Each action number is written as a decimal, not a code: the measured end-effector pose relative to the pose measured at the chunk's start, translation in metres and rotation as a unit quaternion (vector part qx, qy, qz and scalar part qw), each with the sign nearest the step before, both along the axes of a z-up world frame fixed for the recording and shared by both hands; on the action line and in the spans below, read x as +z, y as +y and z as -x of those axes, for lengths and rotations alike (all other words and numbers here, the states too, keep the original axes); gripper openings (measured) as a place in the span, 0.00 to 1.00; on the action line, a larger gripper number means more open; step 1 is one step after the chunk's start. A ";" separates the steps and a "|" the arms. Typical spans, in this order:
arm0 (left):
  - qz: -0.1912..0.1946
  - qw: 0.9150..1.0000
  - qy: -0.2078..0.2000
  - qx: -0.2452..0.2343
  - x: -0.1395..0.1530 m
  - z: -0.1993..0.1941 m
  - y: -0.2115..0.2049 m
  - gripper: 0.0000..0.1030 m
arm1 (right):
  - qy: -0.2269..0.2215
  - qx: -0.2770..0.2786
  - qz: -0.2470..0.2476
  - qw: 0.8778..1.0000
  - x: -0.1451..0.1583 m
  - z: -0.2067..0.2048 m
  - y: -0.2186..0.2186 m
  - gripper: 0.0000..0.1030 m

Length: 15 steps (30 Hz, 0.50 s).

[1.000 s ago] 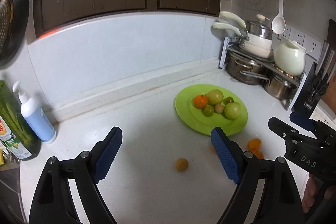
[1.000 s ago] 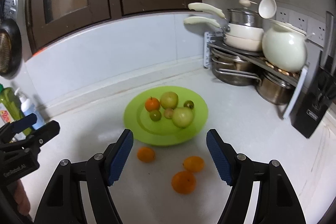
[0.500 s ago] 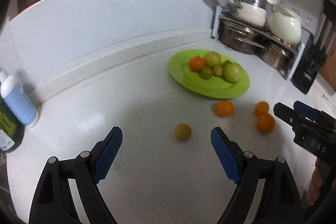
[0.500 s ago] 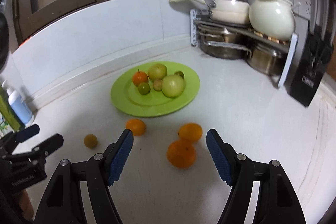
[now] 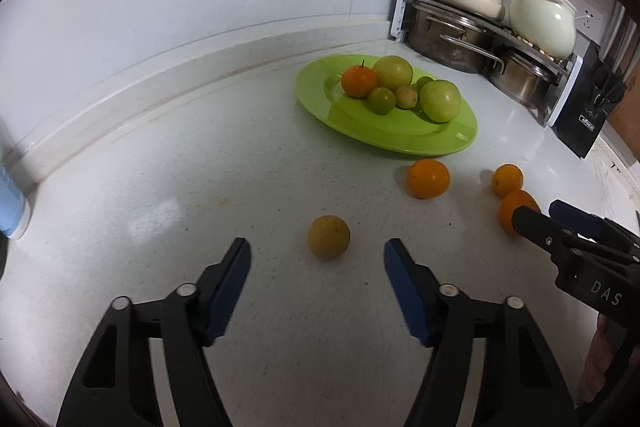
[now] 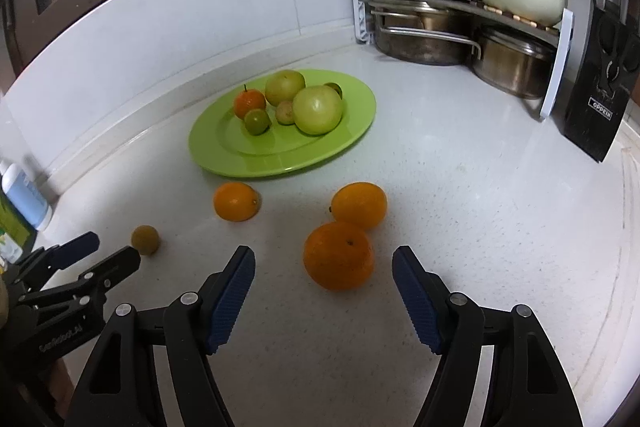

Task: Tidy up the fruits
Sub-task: 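Grasp the small round fruit with the left gripper while the right gripper grasps a large orange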

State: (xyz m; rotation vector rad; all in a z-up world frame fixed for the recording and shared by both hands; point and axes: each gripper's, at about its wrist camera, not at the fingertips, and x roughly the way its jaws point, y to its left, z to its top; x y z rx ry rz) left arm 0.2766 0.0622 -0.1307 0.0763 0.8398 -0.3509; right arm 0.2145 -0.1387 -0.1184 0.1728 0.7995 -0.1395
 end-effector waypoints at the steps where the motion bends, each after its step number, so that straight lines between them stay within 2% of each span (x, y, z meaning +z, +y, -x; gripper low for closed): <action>1: 0.002 1.000 0.003 -0.002 -0.001 -0.003 -0.002 0.60 | 0.001 -0.001 -0.004 1.000 -0.002 -0.001 -0.001 0.66; 10: -0.001 1.000 0.015 -0.016 -0.010 -0.017 -0.016 0.36 | 0.021 -0.001 -0.016 1.000 -0.014 -0.012 -0.005 0.51; 15: -0.013 1.000 0.015 -0.019 -0.013 -0.021 -0.021 0.28 | 0.030 -0.002 -0.019 0.999 -0.017 -0.016 -0.009 0.45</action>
